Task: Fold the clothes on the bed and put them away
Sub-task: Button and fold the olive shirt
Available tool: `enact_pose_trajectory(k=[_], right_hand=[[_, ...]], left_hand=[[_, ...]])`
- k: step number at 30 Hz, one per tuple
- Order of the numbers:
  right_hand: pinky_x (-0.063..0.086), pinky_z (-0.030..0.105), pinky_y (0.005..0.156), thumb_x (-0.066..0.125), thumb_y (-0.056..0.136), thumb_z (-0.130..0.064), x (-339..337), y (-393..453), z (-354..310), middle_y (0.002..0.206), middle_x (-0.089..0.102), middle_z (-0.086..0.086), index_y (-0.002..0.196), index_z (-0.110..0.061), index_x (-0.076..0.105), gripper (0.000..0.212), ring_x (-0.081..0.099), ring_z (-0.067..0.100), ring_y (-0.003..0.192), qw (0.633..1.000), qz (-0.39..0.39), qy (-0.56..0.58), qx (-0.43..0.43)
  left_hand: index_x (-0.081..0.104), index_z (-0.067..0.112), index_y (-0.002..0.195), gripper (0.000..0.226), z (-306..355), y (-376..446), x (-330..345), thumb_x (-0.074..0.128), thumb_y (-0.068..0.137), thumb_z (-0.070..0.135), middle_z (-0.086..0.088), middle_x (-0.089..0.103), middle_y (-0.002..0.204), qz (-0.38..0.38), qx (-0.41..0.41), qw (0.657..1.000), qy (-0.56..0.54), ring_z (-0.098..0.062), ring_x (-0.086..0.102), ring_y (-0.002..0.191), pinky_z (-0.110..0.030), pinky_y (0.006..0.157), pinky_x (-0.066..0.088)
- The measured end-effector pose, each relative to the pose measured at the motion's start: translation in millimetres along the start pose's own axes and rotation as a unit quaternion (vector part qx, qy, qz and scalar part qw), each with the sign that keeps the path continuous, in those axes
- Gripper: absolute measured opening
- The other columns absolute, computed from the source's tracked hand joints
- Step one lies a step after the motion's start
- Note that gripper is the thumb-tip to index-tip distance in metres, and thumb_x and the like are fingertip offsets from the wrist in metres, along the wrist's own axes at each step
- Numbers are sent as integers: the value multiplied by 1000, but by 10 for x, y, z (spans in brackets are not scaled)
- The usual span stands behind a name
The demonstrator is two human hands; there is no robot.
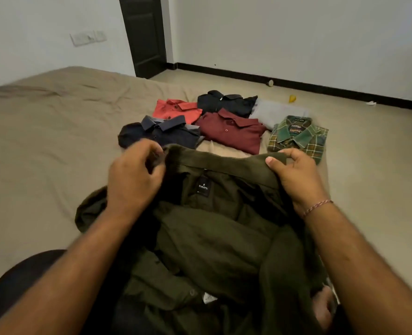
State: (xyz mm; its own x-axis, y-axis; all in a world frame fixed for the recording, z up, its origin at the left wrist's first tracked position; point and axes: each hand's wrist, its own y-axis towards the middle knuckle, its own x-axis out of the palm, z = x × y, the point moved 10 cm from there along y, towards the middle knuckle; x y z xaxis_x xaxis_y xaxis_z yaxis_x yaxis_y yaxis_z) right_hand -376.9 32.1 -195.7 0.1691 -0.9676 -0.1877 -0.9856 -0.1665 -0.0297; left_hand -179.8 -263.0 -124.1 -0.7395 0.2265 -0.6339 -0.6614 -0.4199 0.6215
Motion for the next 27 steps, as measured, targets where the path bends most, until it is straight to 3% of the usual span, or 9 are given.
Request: enact_pose_trajectory(k=[4,7,9,12,15,18,20,23,27], right_hand=[[58,42,96,79,89,-36,135,-195,899,122,68,1,128,-26,62,44,68,17,105,989,-19,-62,131],[55,47,102,82,86,-36,1,-433,1277,129,60,-5,145,-32,48,68,63,19,114,986,-5,-94,138],[57,48,99,85,83,-33,-202,-522,1367,117,65,-6,142,-31,50,69,67,19,105,985,60,-116,113],[59,47,92,86,81,-28,-386,-591,1479,90,69,-5,115,-24,65,40,70,20,87,978,127,-116,114],[61,44,87,85,83,-32,-348,-600,1596,81,73,5,93,-19,75,19,72,25,84,981,100,-72,148],[60,41,78,78,90,-25,-265,-567,1602,78,74,13,78,-8,76,20,70,28,77,983,47,-37,174],[59,38,73,74,93,-15,-222,-579,1530,76,73,12,80,-3,75,18,68,25,74,985,34,-10,171],[54,22,56,74,92,-7,-216,-636,1365,69,67,5,91,-6,73,2,63,8,59,987,58,31,147],[36,22,43,72,94,-9,11,-745,1255,70,53,3,98,-8,69,5,46,12,51,979,1,99,176]], left_hand=[[66,23,118,28,-18,-732,1021,69,90,18,4,62,111,-185,9,983,-4,-14,59,101,-34,91,54],[65,26,129,33,-74,-1037,1511,60,98,35,5,56,118,-291,18,956,26,-14,55,110,-39,94,55],[68,27,127,33,-115,-1027,1581,55,101,42,7,56,115,-285,1,958,19,-12,55,106,-36,92,55],[73,29,119,29,-185,-987,1602,57,101,44,7,57,105,-249,-8,968,40,-13,56,99,-37,84,57],[73,32,118,28,-212,-1043,1678,61,97,48,8,58,104,-249,14,963,102,-15,56,96,-35,72,56],[72,35,114,24,-204,-1064,1746,62,96,48,7,60,104,-251,31,958,133,-17,57,96,-33,66,52],[72,36,110,21,-208,-1056,1761,62,95,47,8,59,104,-251,28,959,132,-17,57,97,-33,68,50],[72,38,105,17,-254,-1018,1753,62,95,48,11,59,102,-254,-12,960,116,-15,57,98,-35,74,51],[72,38,95,15,-300,-999,1765,62,94,47,14,57,97,-267,-80,956,94,-15,56,101,-40,85,51]])
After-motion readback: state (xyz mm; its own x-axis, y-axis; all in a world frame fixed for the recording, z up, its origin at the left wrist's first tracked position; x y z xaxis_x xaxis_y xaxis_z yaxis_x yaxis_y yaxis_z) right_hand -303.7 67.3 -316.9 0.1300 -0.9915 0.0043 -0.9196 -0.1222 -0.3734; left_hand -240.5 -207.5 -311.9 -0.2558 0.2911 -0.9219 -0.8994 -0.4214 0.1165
